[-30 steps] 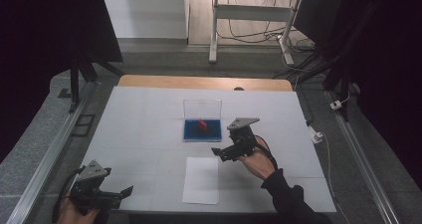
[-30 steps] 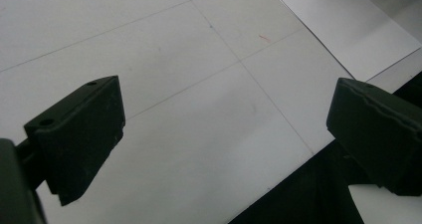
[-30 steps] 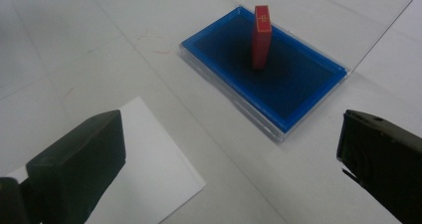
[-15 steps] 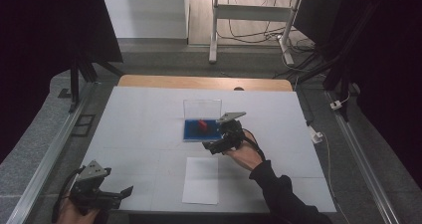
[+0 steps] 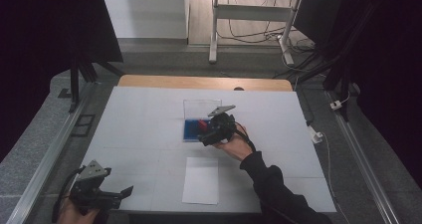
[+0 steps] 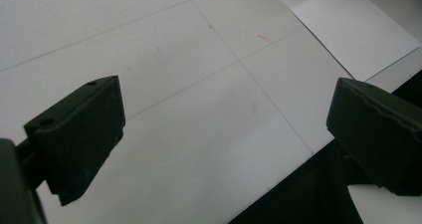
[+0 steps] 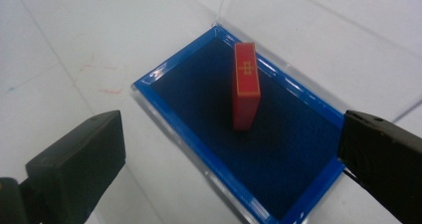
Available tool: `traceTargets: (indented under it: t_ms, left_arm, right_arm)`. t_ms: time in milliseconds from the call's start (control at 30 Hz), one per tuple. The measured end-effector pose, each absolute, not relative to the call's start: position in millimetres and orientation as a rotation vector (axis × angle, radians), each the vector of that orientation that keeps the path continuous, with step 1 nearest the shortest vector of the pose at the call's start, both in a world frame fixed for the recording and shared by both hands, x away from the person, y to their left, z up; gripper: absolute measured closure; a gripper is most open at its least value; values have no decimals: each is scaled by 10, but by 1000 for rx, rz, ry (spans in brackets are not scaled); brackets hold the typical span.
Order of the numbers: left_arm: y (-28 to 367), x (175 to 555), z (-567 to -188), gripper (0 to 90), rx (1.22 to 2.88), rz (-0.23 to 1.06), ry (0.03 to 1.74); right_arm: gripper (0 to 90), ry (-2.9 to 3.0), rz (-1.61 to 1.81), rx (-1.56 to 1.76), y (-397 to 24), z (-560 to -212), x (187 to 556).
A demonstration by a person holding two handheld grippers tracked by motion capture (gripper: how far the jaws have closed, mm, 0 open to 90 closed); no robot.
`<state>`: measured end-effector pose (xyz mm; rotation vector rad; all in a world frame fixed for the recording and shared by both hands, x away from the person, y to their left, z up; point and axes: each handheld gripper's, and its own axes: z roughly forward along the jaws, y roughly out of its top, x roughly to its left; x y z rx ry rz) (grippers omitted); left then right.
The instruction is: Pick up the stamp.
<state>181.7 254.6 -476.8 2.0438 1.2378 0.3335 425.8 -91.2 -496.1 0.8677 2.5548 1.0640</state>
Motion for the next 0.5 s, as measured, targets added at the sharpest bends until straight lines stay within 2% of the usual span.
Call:
traceTargets:
  t_ms: [233,400,500]
  left_arm:
    - [2545,1817,-4768,27,2045,331,1237]
    - [2545,1818,-4768,27,2046,330,1236]
    - [2545,1819,-4768,27,2046,329,1236]
  right_arm:
    - [10,2559,1044,865,-815,-4987,4359]
    - [150,2547,1024,867,-814,-4993,4430]
    - [300,2555,1030,866,-823,-5000,4467]
